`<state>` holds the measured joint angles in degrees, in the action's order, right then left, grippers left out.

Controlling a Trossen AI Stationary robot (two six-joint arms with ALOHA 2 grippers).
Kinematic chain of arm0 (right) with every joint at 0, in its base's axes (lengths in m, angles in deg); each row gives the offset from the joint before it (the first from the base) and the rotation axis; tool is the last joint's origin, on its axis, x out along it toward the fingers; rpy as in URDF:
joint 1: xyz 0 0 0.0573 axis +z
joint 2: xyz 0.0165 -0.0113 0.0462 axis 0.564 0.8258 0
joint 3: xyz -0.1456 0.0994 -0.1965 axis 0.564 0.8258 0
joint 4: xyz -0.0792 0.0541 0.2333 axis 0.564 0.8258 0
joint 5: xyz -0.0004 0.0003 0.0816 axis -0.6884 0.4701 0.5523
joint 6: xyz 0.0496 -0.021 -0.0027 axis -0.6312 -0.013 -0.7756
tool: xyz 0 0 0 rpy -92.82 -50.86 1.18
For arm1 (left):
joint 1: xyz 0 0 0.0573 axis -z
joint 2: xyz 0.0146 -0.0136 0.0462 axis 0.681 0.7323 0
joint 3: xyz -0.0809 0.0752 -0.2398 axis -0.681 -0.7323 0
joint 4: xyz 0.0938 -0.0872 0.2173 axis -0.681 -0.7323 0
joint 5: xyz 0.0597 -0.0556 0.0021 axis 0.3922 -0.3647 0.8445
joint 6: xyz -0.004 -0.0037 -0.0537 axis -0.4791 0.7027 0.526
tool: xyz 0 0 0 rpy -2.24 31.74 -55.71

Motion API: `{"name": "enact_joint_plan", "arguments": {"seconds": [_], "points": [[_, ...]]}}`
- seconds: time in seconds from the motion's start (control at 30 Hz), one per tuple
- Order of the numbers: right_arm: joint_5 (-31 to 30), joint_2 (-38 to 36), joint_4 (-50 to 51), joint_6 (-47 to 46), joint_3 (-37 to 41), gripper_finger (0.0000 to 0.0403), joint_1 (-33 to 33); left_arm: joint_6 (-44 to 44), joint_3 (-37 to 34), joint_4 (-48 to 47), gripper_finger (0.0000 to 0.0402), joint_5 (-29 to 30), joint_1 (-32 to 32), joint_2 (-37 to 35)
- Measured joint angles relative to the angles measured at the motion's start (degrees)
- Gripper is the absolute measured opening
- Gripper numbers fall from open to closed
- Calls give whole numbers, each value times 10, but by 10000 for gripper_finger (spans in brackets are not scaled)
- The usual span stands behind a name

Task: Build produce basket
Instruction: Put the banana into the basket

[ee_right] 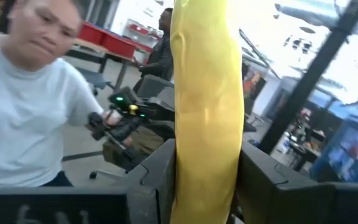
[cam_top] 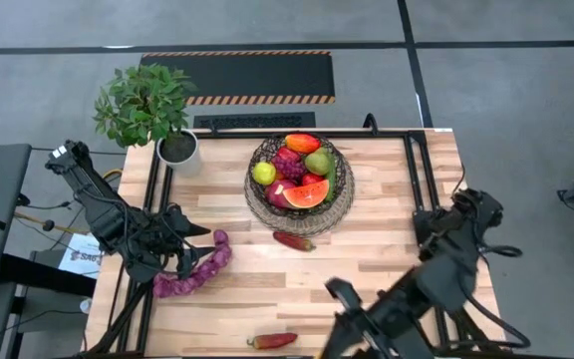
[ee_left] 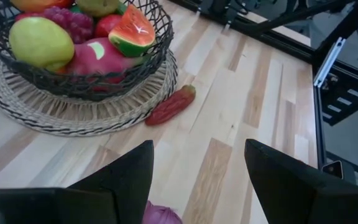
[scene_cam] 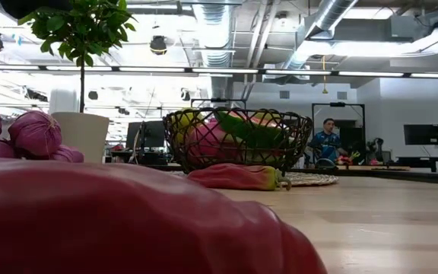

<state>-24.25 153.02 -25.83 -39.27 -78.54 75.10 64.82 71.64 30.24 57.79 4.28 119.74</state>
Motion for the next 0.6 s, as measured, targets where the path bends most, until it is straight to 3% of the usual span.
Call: {"name": "enact_joint_plan", "arguments": {"seconds": [0.33,0.4,0.47,0.6], "points": [[3,0,29,14,0,148,47,-11,0,-1,237,0,0,0],[-27,0,56,9,0,147,47,-11,0,-2,237,0,0,0],[-116,0,96,-5,0,147,46,-11,0,-2,237,-2,0,0],[-408,0,177,-43,0,148,28,-11,0,-2,237,-11,0,0]]}}
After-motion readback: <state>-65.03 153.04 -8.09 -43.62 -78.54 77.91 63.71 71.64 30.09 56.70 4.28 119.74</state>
